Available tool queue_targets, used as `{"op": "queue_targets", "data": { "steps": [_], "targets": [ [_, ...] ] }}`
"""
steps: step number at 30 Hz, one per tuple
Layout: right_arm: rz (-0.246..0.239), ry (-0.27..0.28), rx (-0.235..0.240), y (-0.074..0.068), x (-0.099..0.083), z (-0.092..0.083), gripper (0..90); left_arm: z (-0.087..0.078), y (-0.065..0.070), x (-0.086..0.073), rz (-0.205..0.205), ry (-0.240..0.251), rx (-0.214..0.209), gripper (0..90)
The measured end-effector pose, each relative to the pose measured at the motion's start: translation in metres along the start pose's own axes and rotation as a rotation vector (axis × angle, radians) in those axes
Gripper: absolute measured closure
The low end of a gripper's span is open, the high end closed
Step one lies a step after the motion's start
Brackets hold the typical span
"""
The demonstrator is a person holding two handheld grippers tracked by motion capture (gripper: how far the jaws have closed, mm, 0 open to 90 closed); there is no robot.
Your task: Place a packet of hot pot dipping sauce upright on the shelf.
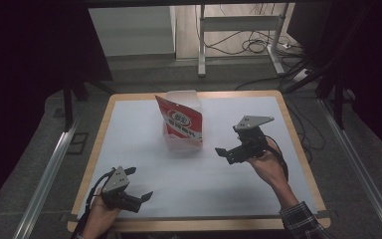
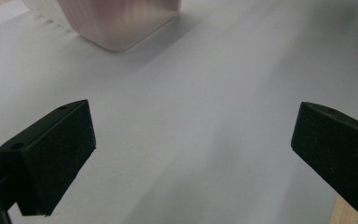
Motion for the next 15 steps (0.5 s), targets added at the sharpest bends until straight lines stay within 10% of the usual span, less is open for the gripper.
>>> {"op": "queue_targets", "data": {
  "steps": [15],
  "targets": [
    [0.034,0.002,-0.034,0.005,-0.024,-0.014,0.0,0.000,0.000,0.000,0.000,-0.001,0.000,0.0]
  ]
}}
Point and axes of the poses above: each handheld gripper's, and its own axes: z roughly forward along the jaws, x roughly out of its top, y roughly to its right, the point moved 10 cm from there along z, roughly forward along the jaws, and after that the axes turned 1 degree about -y, right-handed, at the moved point
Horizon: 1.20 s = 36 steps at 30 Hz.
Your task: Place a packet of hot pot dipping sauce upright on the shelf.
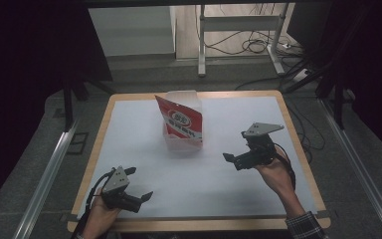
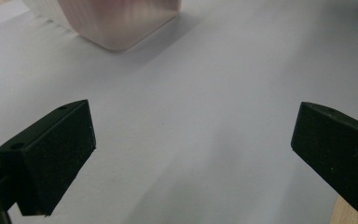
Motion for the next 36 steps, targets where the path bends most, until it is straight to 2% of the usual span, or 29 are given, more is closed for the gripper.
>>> {"op": "queue_targets", "data": {
  "steps": [8,17,27,36],
  "targets": [
    [0.013,-0.018,-0.017,0.001,-0.017,-0.005,0.0,0.000,0.000,0.000,0.000,0.000,0.000,0.0],
    [0.052,-0.015,-0.027,0.003,-0.037,-0.013,0.0,0.000,0.000,0.000,0.002,-0.002,0.000,0.0],
    [0.078,0.003,-0.065,0.010,-0.055,-0.031,0.0,0.001,0.000,0.000,0.003,-0.004,0.000,0.0],
    [0.094,0.018,-0.099,0.012,-0.064,-0.047,0.0,0.001,0.001,-0.001,0.006,-0.006,0.002,0.0]
  ]
}}
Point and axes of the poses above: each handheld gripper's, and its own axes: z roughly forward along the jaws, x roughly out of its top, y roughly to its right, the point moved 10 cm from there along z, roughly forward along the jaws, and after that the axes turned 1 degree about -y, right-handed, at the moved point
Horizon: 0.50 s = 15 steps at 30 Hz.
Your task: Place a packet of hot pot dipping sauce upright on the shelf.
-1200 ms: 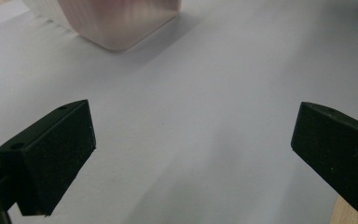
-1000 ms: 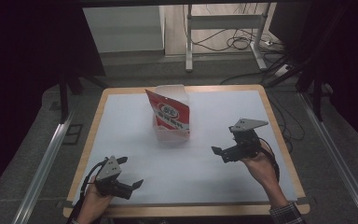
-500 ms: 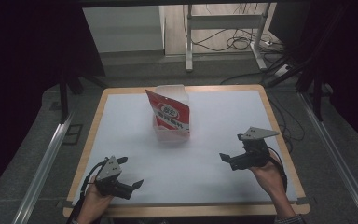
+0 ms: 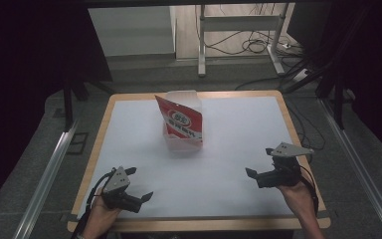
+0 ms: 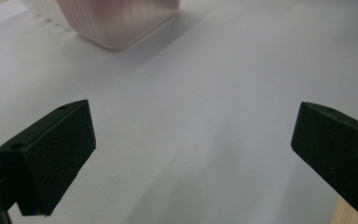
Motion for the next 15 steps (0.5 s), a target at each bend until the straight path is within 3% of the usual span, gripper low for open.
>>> {"op": "queue_targets", "data": {
  "steps": [15],
  "targets": [
    [0.011,0.003,-0.068,0.010,-0.025,-0.022,0.0,0.000,0.000,0.000,0.002,-0.003,-0.001,0.0]
  ]
}}
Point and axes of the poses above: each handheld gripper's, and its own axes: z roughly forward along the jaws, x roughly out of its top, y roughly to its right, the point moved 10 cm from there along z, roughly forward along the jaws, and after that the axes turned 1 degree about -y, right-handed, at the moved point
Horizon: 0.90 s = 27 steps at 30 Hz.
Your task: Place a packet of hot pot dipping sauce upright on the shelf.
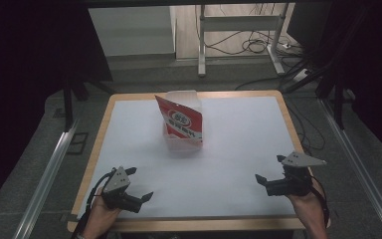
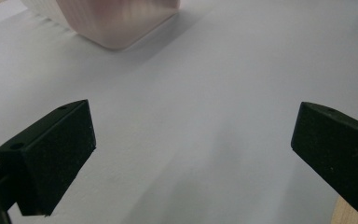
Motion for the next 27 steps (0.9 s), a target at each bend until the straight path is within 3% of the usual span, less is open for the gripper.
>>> {"op": "queue_targets", "data": {
  "steps": [10,27],
  "targets": [
    [0.025,0.003,-0.043,0.009,-0.021,-0.015,0.0,0.001,0.000,0.000,0.004,-0.004,-0.001,0.0],
    [0.058,-0.026,-0.119,0.027,-0.055,-0.021,0.0,0.001,0.002,-0.001,0.011,-0.010,-0.002,0.0]
  ]
}}
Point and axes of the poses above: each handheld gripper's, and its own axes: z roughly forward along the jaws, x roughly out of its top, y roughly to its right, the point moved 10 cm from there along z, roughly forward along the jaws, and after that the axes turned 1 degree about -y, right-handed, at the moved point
